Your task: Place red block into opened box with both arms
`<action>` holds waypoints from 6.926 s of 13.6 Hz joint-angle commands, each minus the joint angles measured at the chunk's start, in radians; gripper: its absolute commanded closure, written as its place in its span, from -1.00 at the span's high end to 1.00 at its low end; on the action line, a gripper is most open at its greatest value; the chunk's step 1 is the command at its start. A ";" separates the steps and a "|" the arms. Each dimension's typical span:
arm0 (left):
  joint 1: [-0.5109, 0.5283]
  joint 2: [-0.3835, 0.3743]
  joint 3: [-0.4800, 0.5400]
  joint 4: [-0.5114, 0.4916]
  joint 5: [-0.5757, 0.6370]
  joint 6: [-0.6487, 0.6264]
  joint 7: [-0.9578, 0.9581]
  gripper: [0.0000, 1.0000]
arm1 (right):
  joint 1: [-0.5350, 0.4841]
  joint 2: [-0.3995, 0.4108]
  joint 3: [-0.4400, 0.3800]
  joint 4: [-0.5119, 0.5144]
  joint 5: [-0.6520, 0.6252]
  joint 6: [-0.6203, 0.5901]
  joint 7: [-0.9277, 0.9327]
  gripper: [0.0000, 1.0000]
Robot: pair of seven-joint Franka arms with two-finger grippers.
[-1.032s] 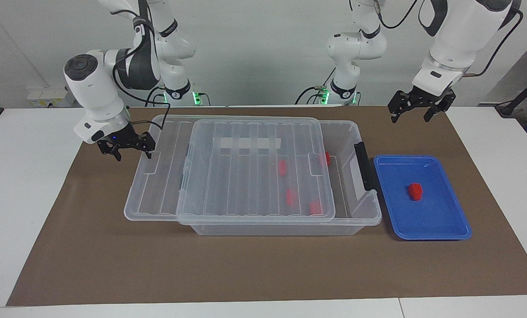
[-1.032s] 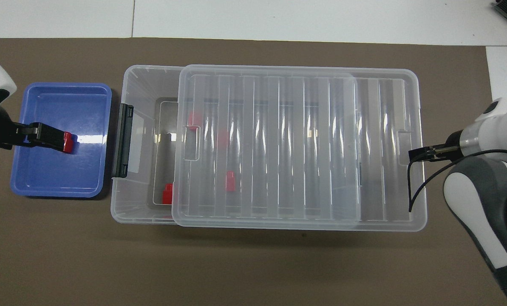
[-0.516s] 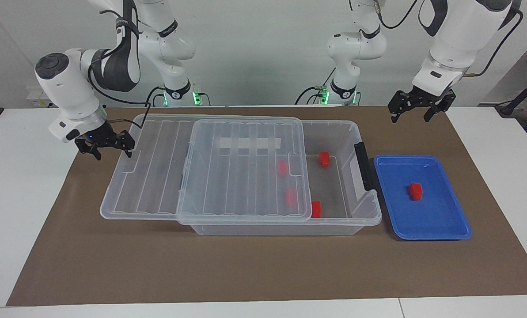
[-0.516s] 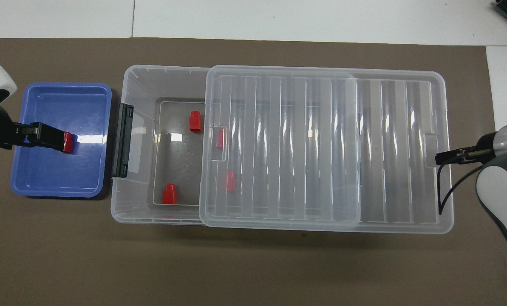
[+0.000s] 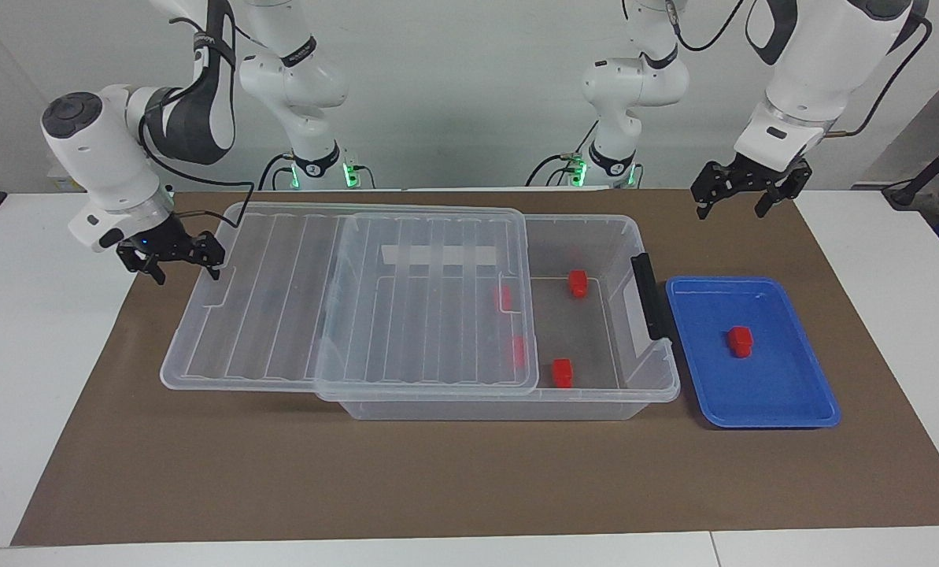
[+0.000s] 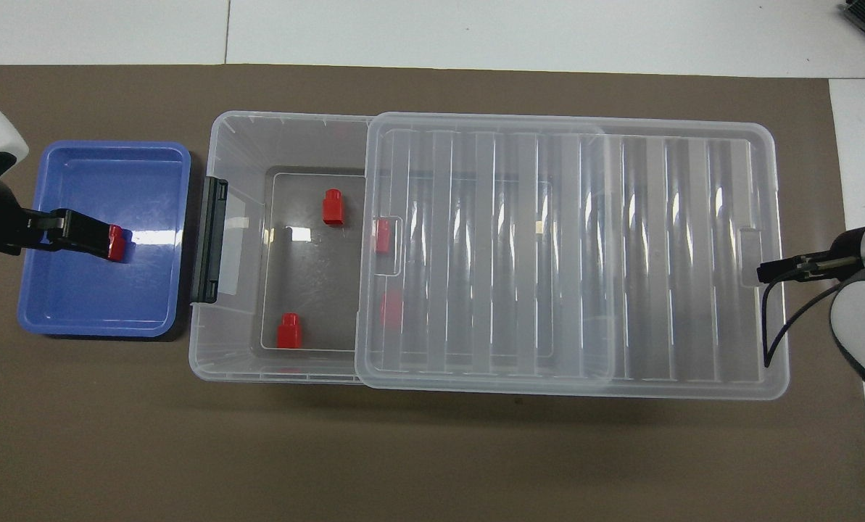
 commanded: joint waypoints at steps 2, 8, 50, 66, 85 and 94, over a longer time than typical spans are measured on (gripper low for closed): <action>0.000 -0.023 0.003 -0.019 0.008 0.006 -0.004 1.00 | -0.022 -0.018 0.006 -0.025 -0.006 0.019 -0.023 1.00; 0.000 -0.023 0.003 -0.019 0.008 0.006 -0.004 1.00 | -0.032 -0.014 0.007 0.004 -0.008 -0.001 -0.014 1.00; 0.215 0.216 0.003 -0.313 0.004 0.684 0.456 1.00 | 0.143 0.031 0.015 0.496 -0.006 -0.515 0.423 1.00; 0.255 0.315 0.003 -0.438 0.002 0.891 0.327 0.79 | 0.139 0.022 0.015 0.487 0.007 -0.513 0.423 1.00; 0.180 0.227 -0.011 -0.019 0.001 0.208 0.087 -1.00 | 0.139 0.021 0.015 0.487 0.007 -0.515 0.423 1.00; -0.104 0.226 -0.019 0.061 -0.048 0.155 -0.364 -1.00 | 0.079 -0.012 0.009 0.391 0.009 -0.394 0.419 -1.00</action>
